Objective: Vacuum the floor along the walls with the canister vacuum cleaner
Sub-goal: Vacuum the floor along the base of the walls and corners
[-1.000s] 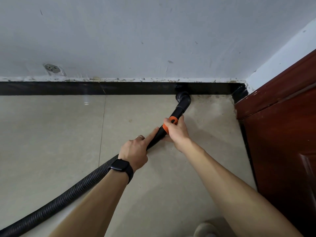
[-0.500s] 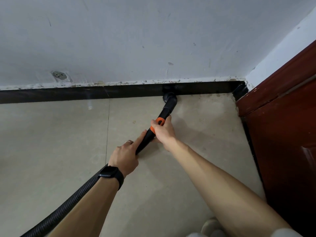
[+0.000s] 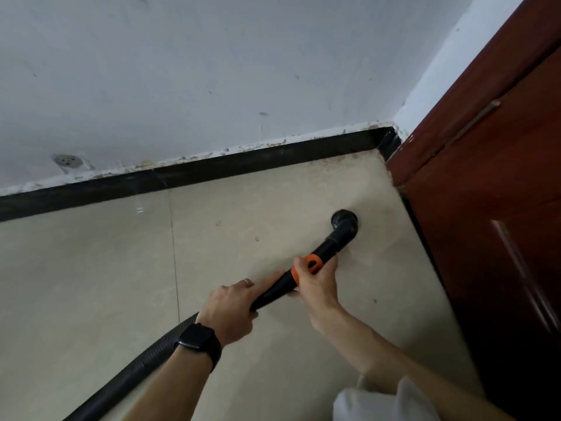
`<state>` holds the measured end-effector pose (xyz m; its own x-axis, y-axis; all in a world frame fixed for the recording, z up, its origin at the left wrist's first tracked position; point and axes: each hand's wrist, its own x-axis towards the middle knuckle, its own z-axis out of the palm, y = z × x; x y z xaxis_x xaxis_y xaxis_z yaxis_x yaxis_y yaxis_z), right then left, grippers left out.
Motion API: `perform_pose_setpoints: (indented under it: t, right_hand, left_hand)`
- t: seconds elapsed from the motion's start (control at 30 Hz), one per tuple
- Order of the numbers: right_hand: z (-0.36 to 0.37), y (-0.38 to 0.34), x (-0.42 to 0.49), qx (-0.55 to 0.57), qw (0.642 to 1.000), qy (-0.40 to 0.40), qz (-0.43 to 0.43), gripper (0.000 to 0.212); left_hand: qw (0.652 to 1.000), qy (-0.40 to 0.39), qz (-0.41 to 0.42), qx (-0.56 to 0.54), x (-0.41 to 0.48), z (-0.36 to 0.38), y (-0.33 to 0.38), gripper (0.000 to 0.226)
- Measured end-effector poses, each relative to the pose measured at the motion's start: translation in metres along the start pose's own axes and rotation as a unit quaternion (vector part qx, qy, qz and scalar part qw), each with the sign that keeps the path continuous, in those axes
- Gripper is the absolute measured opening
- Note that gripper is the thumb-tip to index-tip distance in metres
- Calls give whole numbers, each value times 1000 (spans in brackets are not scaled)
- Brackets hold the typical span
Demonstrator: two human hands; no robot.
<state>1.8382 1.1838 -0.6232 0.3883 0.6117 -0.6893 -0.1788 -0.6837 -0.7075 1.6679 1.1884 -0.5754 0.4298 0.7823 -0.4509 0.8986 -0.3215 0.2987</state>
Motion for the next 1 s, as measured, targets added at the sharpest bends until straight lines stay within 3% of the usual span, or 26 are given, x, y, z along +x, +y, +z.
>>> perform_pose_setpoints:
  t: [0.27, 0.47, 0.87, 1.0]
  right_hand:
    - [4, -14, 23, -19, 998, -59, 2, 112]
    - [5, -29, 35, -39, 997, -66, -29, 83]
    - [0, -75, 91, -96, 990, -92, -41, 71]
    - [6, -84, 99, -111, 989, -93, -34, 84]
  left_hand:
    - [999, 22, -30, 10, 9, 4, 2, 94]
    - [998, 35, -45, -7, 23, 4, 0, 95]
    - [996, 59, -71, -20, 69, -4, 20, 96]
    - [995, 64, -77, -25, 79, -8, 17, 95]
